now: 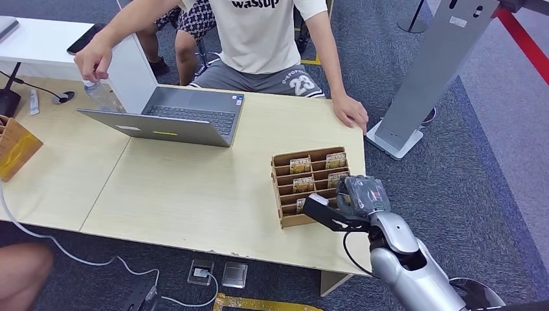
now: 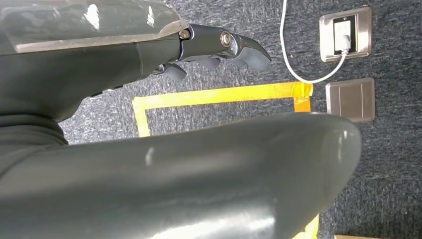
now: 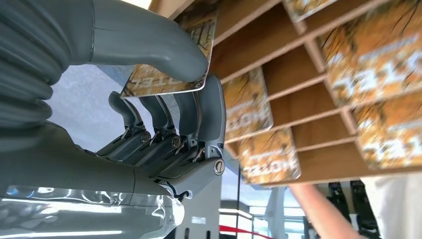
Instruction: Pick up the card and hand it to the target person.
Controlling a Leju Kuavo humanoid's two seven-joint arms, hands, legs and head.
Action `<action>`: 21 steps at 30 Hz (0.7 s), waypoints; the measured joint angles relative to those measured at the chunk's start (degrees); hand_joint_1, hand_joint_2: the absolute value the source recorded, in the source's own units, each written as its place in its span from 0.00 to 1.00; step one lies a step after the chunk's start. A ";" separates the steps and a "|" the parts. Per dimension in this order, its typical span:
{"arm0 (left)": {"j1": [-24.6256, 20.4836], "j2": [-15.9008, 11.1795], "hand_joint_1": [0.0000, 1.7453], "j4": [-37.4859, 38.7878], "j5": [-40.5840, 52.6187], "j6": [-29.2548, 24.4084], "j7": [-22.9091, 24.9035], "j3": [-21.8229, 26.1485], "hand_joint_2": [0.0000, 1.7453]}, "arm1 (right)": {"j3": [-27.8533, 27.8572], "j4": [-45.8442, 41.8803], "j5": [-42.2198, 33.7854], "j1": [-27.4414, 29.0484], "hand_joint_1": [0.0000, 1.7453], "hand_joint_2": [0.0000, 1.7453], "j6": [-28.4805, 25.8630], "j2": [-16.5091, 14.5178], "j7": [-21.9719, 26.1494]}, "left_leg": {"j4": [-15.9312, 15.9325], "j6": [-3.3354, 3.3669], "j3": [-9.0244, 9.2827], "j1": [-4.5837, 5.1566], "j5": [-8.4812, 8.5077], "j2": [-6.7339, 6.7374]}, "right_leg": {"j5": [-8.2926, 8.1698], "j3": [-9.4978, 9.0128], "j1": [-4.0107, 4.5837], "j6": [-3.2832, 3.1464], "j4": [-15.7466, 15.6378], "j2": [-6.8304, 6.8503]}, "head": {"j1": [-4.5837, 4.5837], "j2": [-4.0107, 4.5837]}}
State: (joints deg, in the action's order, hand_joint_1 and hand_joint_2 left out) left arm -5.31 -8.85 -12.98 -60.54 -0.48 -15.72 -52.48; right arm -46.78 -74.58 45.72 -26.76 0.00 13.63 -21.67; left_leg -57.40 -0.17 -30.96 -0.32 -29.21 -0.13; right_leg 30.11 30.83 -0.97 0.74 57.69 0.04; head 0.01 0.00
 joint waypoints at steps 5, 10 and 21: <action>0.00 0.00 0.00 0.05 -0.63 0.04 0.00 0.00 0.00 | 1.47 -5.18 -4.70 -1.45 0.87 1.00 1.13 1.94 -1.02 | 0.00 0.00 0.00 0.00 0.00 0.01 | 0.00 0.02 0.00 0.00 0.00 -0.01 | 0.01 0.00; 0.02 0.00 0.00 0.06 -1.19 0.11 0.00 -0.01 0.00 | 2.52 -10.20 -11.14 -3.44 0.87 1.00 1.62 3.77 -0.76 | 0.00 0.00 0.00 0.00 0.00 0.01 | 0.00 0.02 0.00 0.00 0.00 -0.01 | 0.04 0.00; 0.01 0.00 0.00 0.06 -2.24 0.31 0.15 -0.02 0.00 | 2.70 -17.91 -23.51 -5.79 0.87 1.00 1.15 5.79 3.79 | 0.00 0.00 -0.01 0.00 0.00 0.00 | 0.00 0.01 0.00 0.00 0.00 -0.01 | 0.01 0.00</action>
State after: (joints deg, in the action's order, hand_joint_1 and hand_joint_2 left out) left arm -5.29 -8.85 -12.92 -62.78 -0.17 -15.56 -52.50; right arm -44.09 -92.48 22.22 -32.55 1.15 19.42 -17.87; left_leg -57.40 -0.17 -30.96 -0.32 -29.21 -0.13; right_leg 30.11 30.85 -0.97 0.74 57.70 0.03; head 0.02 0.00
